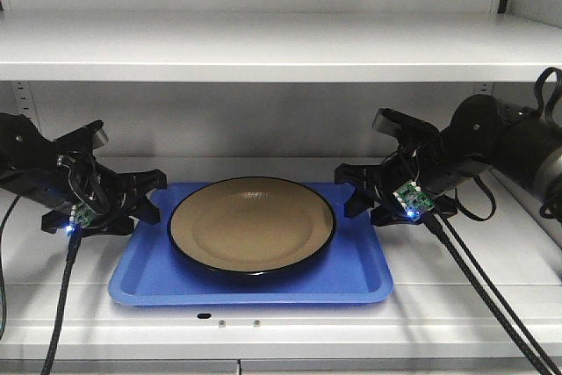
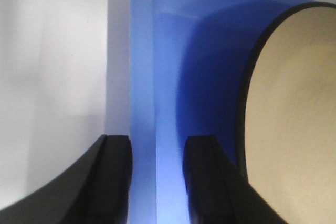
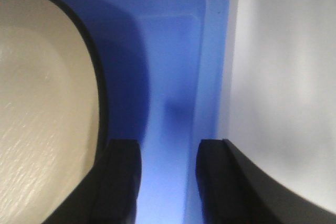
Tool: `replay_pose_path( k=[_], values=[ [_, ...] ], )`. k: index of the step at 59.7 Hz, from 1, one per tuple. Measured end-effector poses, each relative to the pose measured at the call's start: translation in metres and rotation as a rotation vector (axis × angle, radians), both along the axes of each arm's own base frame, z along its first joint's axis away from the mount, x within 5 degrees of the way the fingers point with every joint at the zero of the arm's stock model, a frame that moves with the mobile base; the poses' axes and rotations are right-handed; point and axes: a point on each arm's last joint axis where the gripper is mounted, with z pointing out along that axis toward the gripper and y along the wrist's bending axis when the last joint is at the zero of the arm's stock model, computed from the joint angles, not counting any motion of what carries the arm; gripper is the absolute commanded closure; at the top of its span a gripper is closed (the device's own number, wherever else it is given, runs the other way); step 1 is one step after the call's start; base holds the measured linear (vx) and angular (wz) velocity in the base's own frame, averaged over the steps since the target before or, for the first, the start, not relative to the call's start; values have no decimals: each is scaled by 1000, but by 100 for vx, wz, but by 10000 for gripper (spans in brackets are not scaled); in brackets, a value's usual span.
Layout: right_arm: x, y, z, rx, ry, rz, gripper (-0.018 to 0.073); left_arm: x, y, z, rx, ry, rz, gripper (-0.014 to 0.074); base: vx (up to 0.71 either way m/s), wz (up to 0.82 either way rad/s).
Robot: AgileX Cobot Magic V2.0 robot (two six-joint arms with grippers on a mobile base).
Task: Place disk in tray to left cabinet
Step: 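Push the tray forward with both grippers and lower it onto the shelf, then open the left gripper and withdraw it from the tray edge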
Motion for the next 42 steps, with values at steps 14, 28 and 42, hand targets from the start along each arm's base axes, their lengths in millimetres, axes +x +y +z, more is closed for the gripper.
replay_pose_path(
  k=[14, 28, 42],
  values=[
    [0, 0, 0, 0, 0, 0, 213, 0, 0, 0, 0, 0, 0, 219, 0, 0],
    [0, 0, 0, 0, 0, 0, 213, -2, 1, 1, 10, 1, -2, 221, 0, 0],
    [0, 0, 0, 0, 0, 0, 213, -43, 9, 1, 40, -25, 31, 221, 0, 0]
  ],
)
